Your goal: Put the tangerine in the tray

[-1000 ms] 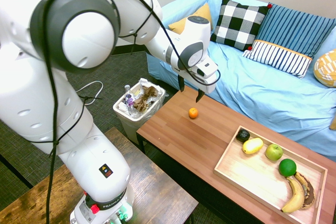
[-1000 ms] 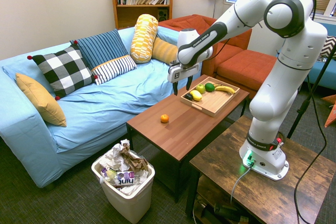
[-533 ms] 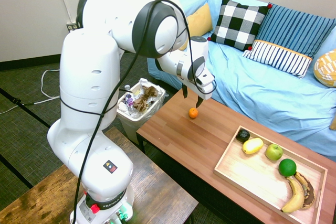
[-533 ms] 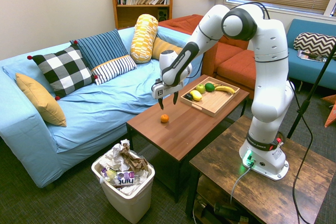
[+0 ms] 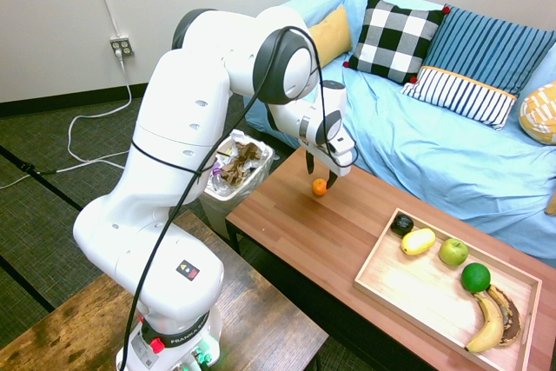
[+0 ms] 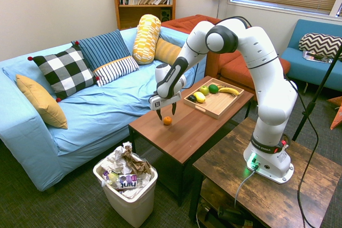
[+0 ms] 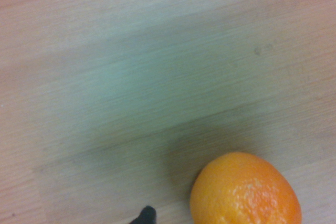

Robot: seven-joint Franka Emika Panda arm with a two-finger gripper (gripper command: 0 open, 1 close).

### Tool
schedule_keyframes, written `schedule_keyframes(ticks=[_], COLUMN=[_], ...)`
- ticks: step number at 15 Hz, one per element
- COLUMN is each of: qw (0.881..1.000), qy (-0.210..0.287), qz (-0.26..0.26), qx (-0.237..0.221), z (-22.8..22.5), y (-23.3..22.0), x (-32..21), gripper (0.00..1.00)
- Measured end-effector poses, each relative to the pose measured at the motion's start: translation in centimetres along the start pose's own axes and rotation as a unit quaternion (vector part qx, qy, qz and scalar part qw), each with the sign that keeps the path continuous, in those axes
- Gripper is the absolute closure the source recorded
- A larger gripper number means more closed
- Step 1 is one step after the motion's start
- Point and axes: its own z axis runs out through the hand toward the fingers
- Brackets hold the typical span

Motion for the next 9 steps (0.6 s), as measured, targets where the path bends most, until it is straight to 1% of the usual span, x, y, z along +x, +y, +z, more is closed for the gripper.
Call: schedule_keyframes(ticks=[4,5,9], qw=[1.000,1.000,1.000], qy=[-0.002,-0.004,-0.007], qz=[0.005,0.008,0.011], qx=[-0.007,-0.008,-0.010], z=[2.1,2.5,3.6], y=[-0.8,-0.9,-1.4], x=[0.1,0.1,0.2], gripper=[0.00,1.00,1.00])
